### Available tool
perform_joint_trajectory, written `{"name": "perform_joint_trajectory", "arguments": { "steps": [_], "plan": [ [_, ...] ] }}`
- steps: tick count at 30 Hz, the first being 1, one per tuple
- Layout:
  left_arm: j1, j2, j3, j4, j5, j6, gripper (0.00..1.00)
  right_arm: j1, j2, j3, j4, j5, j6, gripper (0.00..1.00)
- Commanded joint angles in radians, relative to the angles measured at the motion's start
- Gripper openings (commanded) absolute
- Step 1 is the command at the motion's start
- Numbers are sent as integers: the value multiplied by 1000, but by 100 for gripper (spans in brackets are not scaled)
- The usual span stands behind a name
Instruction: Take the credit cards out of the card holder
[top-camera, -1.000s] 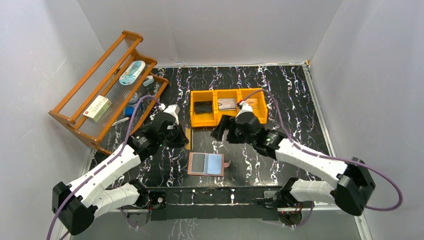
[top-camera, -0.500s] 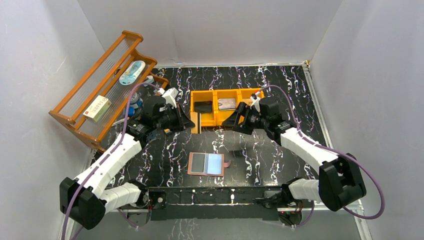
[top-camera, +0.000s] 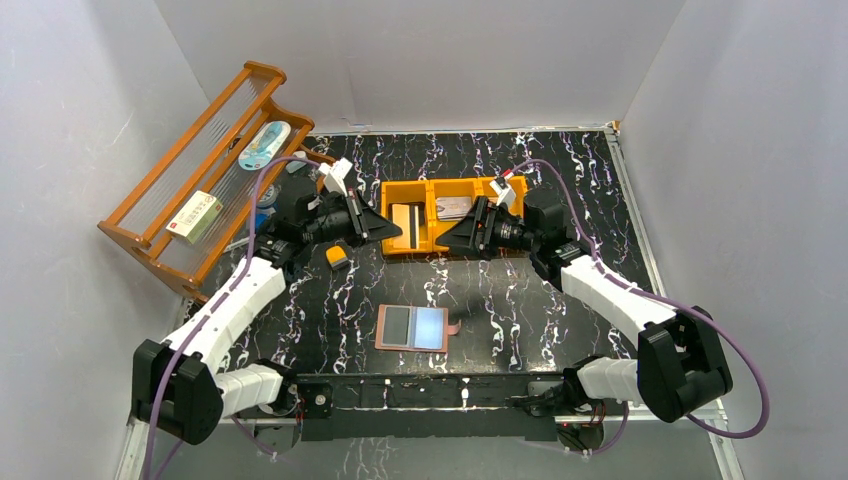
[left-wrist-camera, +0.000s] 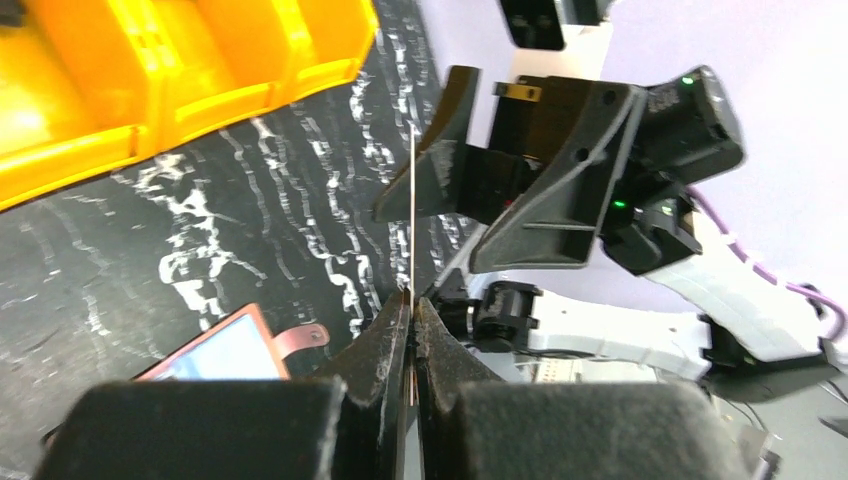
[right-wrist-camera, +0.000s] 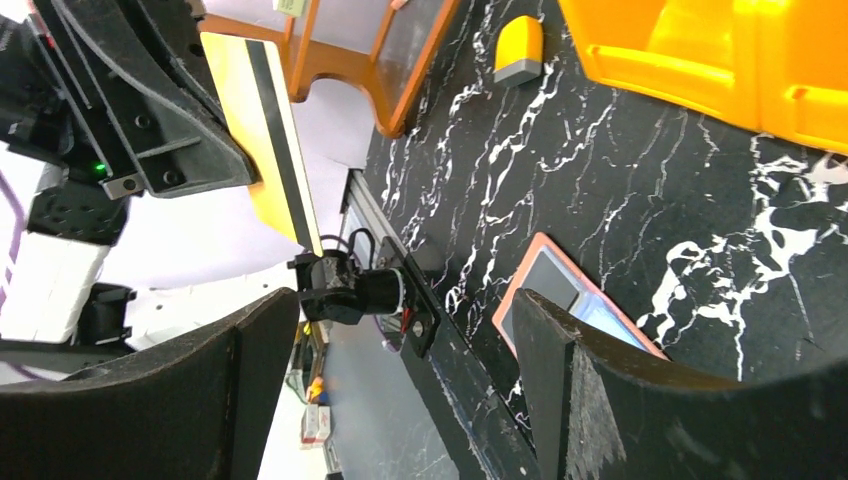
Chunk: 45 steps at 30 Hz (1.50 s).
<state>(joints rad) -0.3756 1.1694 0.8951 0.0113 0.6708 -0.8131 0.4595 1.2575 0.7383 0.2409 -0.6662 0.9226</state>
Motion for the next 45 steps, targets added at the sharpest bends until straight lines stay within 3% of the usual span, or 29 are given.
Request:
{"name": "perform_joint_trajectory", "arguments": {
  "steps": [1, 8, 12, 17, 21, 25, 29, 34, 38, 40, 45],
  "plan": [
    [4, 3, -56, 239, 130, -170, 0, 1, -18, 13, 99, -79, 36, 86],
    [4, 64, -34, 343, 176, -231, 0, 1, 12, 17, 177, -115, 97, 86],
    [4, 79, -57, 411, 197, -274, 0, 8, 61, 38, 295, -172, 164, 82],
    [4, 94, -79, 471, 238, -320, 0, 10, 76, 62, 321, -165, 188, 78],
    [3, 107, -83, 489, 289, -335, 0, 23, 106, 46, 518, -171, 307, 68],
    [3, 106, -92, 503, 302, -346, 0, 41, 156, 71, 594, -185, 354, 55],
    [3, 104, -84, 475, 309, -336, 0, 48, 205, 67, 714, -191, 432, 30],
    [3, 64, -90, 418, 297, -297, 1, 50, 190, 42, 709, -182, 424, 9],
    [3, 36, -79, 313, 275, -226, 35, 49, 146, 25, 577, -165, 349, 0],
    [3, 27, -53, 208, 250, -171, 60, 50, 118, 26, 492, -155, 300, 0],
    [2, 0, 60, -146, 71, 69, 97, 47, 5, 109, 0, 35, 6, 0]
  ]
}}
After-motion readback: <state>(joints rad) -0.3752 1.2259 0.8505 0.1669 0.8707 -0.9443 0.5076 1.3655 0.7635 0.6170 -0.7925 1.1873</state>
